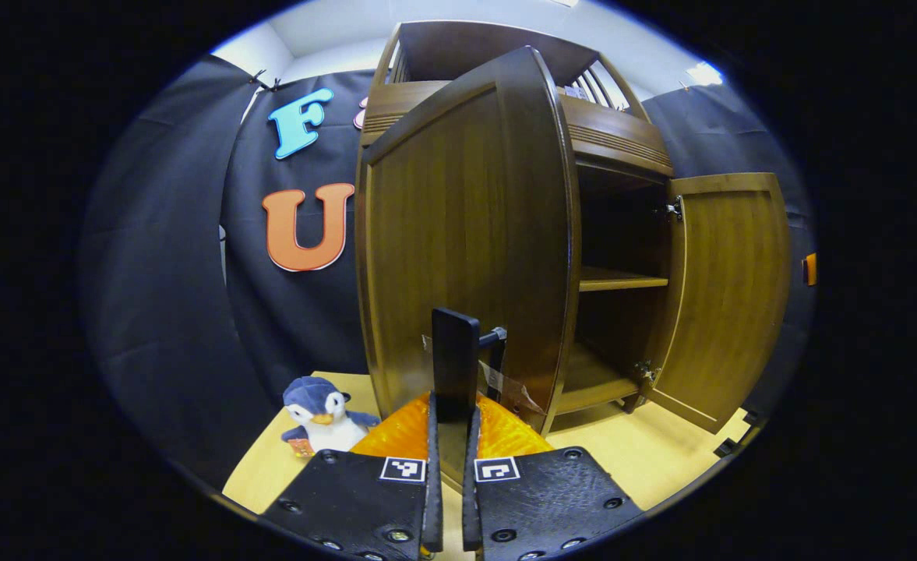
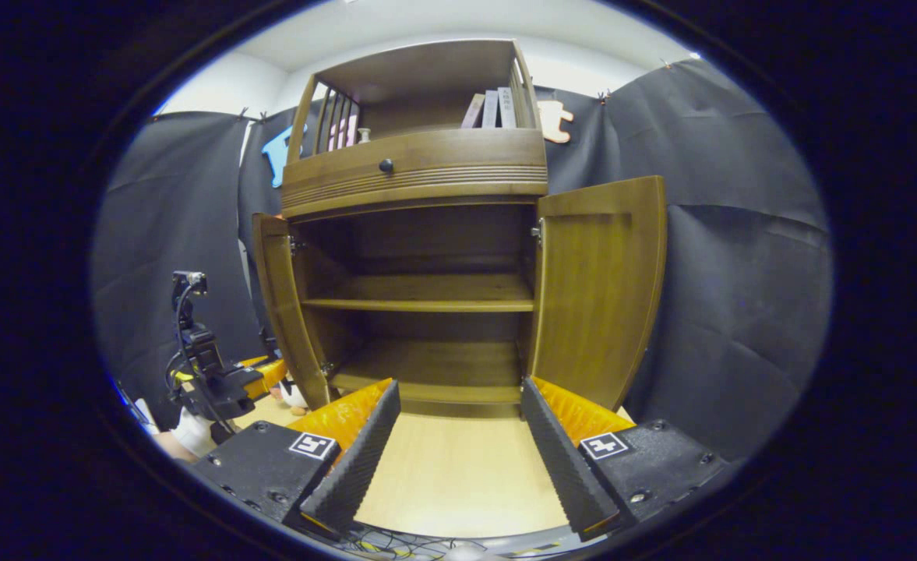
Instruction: Open the right door of the double-door shoe cabinet with the right hand, and open the left door with the left hand.
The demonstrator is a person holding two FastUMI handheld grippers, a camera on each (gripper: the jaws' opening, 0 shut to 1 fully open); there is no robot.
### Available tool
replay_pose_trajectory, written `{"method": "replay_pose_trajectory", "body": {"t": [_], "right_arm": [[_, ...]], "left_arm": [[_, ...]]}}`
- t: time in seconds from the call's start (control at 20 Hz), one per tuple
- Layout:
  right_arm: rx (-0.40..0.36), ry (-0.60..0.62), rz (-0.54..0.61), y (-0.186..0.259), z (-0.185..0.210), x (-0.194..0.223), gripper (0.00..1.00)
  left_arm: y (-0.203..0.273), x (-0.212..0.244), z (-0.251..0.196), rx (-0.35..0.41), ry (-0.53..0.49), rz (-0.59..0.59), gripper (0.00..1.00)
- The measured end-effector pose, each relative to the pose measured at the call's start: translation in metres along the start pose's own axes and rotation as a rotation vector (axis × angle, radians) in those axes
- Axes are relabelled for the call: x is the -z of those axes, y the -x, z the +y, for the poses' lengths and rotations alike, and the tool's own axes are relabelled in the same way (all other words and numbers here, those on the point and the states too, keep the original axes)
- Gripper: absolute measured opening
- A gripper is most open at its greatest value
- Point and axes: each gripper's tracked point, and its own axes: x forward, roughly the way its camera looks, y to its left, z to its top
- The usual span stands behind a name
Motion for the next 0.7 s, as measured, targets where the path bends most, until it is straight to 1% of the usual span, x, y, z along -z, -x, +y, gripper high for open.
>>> {"method": "replay_pose_trajectory", "body": {"t": [0.05, 0.1, 0.2, 0.35, 0.55, 0.7], "right_arm": [[-0.006, 0.001, 0.001, 0.000, 0.002, 0.001, 1.00], [-0.010, 0.001, 0.003, -0.001, 0.003, 0.001, 1.00], [-0.021, -0.003, 0.007, -0.003, 0.007, 0.004, 0.99], [-0.034, -0.009, 0.018, -0.006, 0.014, 0.009, 0.99], [-0.050, -0.019, 0.019, -0.010, 0.023, 0.011, 0.99], [-0.059, -0.018, 0.021, -0.013, 0.028, 0.011, 0.99]], "left_arm": [[0.003, 0.003, 0.009, -0.020, 0.006, 0.007, 0.08], [0.000, 0.002, 0.012, -0.020, 0.014, 0.003, 0.02], [0.010, 0.004, 0.021, -0.025, 0.016, 0.005, 0.02], [0.015, 0.005, 0.036, -0.037, -0.029, 0.004, 0.02], [0.020, 0.007, 0.054, -0.028, -0.006, -0.013, 0.02], [0.024, 0.008, 0.070, -0.043, -0.014, -0.026, 0.02]]}}
